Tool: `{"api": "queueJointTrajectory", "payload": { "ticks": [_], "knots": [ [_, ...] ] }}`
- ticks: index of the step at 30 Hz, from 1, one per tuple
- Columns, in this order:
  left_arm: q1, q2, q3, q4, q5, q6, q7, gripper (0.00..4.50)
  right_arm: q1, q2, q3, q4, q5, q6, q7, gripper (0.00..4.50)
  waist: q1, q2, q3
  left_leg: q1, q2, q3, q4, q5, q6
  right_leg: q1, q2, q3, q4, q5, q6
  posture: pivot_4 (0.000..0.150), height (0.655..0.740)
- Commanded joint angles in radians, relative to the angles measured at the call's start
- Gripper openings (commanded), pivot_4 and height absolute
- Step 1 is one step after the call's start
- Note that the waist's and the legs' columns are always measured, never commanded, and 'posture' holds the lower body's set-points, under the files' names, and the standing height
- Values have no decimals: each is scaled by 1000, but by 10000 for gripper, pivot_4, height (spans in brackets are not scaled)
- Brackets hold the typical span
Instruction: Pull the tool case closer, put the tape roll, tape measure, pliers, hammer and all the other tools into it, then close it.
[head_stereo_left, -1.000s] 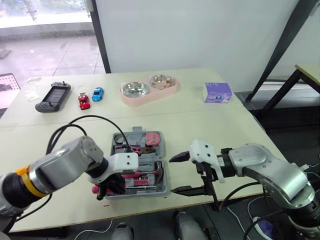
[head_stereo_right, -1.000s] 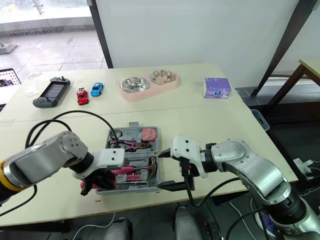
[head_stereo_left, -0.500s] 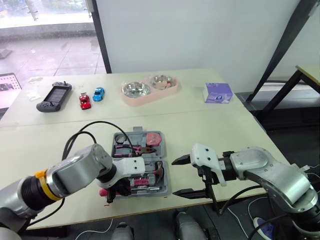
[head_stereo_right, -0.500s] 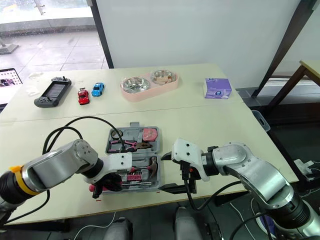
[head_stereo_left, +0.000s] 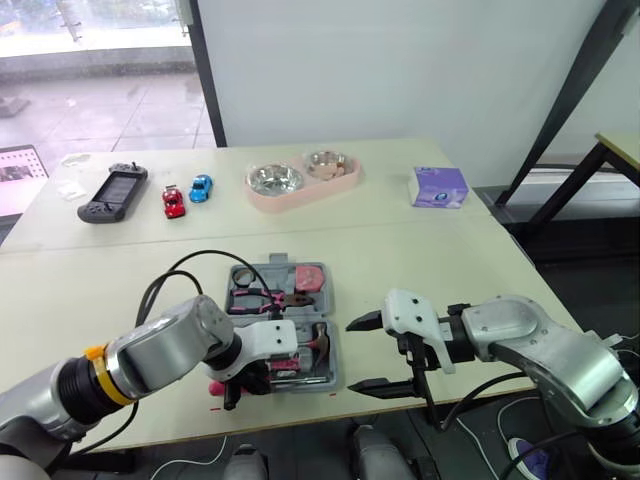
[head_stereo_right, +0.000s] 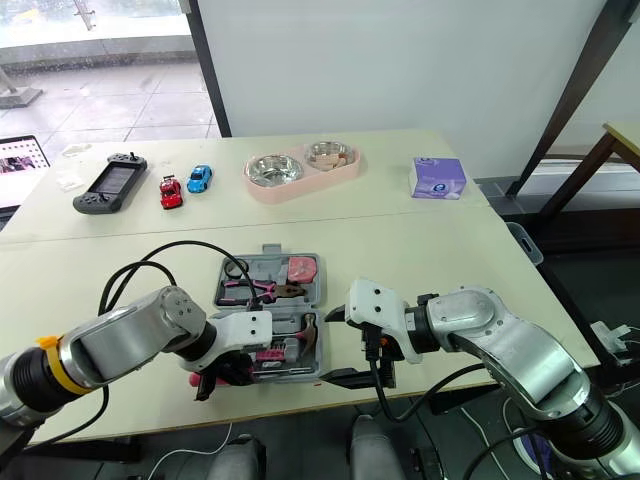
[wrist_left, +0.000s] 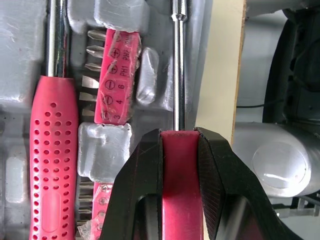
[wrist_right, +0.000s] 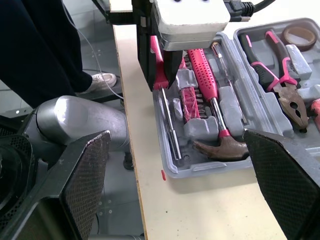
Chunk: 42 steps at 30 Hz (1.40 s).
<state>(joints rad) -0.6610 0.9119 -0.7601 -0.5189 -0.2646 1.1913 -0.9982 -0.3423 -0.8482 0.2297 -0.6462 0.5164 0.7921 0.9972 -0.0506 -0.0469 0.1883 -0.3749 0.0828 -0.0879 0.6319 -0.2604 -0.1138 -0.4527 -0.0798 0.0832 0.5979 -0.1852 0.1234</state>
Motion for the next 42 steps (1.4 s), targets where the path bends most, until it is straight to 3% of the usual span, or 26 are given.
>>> {"api": "queueJointTrajectory", "payload": {
  "ticks": [1,20,22,23,28,29,34,39,42],
  "knots": [
    [-5,-14,30,0,13,-28,15,4590,-5,-9,-1,-42,5,-3,0,45000,5,0,0,0,0,0,0,0,0,0,0,0,0,0,0,1500,7387],
    [-13,-3,18,-2,24,-55,3,4590,-4,-7,-1,-45,10,9,-4,45000,7,0,0,1,0,0,1,0,0,1,0,0,0,0,0,1500,7387],
    [-14,7,20,-6,30,-66,-5,14613,-4,-6,-1,-46,11,10,-5,45000,7,0,0,1,0,0,0,0,0,1,0,0,0,0,0,1500,7387],
    [-17,14,24,-9,33,-71,-8,17410,-4,-5,-1,-45,12,11,-5,45000,7,0,0,1,0,0,0,0,0,1,0,0,0,0,0,1500,7387],
    [-29,32,41,-11,41,-82,-11,42991,-5,0,-1,-44,20,16,-5,45000,7,0,0,1,0,0,1,0,0,2,0,0,0,0,0,1500,7387],
    [-30,34,44,-12,40,-81,-14,44545,-6,0,-1,-44,21,17,-5,45000,7,0,0,1,0,0,1,0,0,2,0,0,0,0,0,1500,7387],
    [-16,55,111,-30,10,-56,-22,44545,-10,4,5,-43,20,20,-8,45000,7,0,0,1,0,-1,0,0,0,2,0,0,0,0,0,1500,7387],
    [141,30,323,14,-78,-201,-26,44545,-5,3,4,-45,17,21,-14,45000,6,0,0,1,0,-1,0,0,0,2,0,0,0,0,0,1500,7387],
    [257,15,424,45,-98,-305,-21,32559,-3,5,4,-47,17,22,-19,45000,7,0,0,1,0,-1,0,0,0,2,0,-1,0,0,0,1500,7387]
  ]
}}
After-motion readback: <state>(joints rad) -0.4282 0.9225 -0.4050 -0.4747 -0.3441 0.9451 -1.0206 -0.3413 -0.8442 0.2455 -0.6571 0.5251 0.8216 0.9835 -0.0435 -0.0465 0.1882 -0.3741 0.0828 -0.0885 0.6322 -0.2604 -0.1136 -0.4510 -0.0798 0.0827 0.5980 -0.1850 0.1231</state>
